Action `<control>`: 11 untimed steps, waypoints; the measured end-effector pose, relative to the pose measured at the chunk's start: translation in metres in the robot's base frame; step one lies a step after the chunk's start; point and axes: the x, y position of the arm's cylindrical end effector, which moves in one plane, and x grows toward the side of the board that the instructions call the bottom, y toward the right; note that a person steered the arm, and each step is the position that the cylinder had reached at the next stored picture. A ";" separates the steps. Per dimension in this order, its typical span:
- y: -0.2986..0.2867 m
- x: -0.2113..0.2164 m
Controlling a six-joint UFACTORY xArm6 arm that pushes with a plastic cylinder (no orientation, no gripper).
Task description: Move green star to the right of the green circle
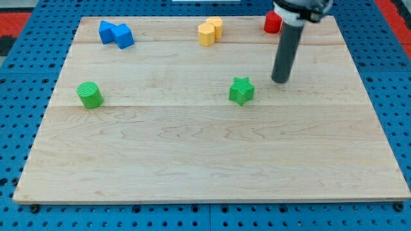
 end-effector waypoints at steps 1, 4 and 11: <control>-0.084 0.009; -0.166 0.072; -0.276 0.029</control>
